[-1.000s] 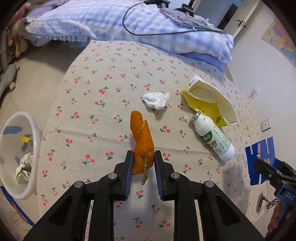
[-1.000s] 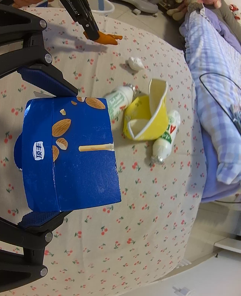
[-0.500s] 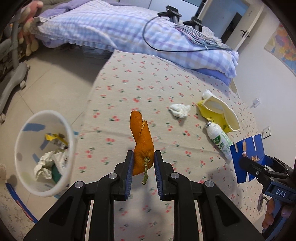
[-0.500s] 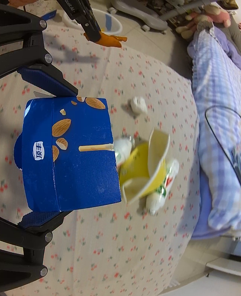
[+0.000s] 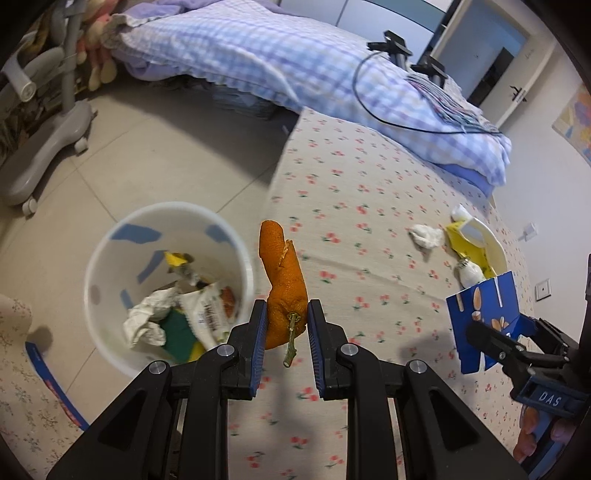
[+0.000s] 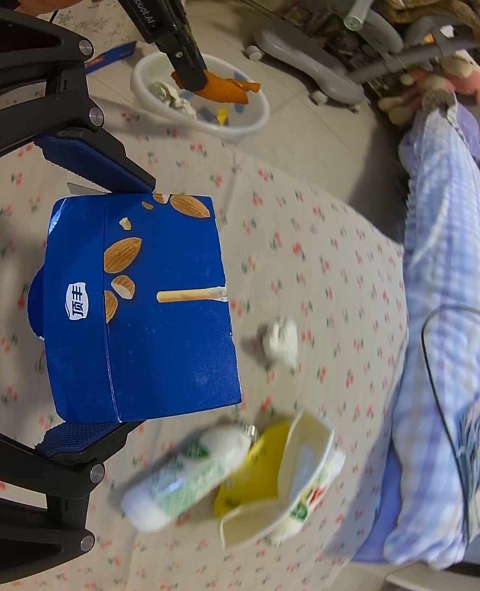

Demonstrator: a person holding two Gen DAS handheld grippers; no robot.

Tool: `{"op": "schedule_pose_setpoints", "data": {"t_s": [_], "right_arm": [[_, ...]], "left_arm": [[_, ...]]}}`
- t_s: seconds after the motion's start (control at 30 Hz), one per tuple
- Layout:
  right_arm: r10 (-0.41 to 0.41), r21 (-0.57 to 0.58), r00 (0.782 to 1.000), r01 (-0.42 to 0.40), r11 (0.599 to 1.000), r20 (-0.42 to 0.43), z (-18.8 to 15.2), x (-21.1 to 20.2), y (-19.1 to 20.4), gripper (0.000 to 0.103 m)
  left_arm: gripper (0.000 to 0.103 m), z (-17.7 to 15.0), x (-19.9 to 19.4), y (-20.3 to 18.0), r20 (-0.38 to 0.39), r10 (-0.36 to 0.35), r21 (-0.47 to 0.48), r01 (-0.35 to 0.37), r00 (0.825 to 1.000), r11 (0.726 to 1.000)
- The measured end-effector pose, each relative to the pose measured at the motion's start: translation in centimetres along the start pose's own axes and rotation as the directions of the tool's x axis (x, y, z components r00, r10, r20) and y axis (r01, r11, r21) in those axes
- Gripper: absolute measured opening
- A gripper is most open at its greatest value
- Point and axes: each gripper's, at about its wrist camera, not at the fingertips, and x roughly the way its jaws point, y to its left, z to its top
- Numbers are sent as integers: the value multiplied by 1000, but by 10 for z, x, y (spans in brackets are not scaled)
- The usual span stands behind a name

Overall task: Collect trash
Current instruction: 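Grasp the orange toy with the left tool and carry it to the wastebasket, then open the left tool over the wastebasket while the right tool drops the blue box in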

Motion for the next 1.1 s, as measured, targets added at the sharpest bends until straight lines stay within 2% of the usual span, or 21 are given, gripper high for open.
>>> {"op": "schedule_pose_setpoints", "data": {"t_s": [0.53,0.6,0.67,0.73,0.83,1.1], "right_arm": [[57,-81,998,-59,995,-28,7,40,74,90],[65,-98,997,-67,993,-28,7,45,84,90],[69,-108,997,-72,992,-29,7,48,91,90],[73,-122,997,-77,990,-33,6,53,101,90],[78,-139,996,-83,987,-39,7,62,114,90],[107,-174,994,-112,978,-39,10,82,146,90]], "left_arm": [[25,0,-11,90,-4,39,-98,-39,999,994],[32,-1,-12,99,-20,79,-101,-81,997,992],[68,-3,-15,108,-16,137,-91,-138,990,986],[79,-6,-20,114,3,185,-87,-184,983,979],[79,-10,-25,127,10,232,-84,-230,973,970],[80,-21,-27,159,-13,283,-99,-283,959,954]]}}
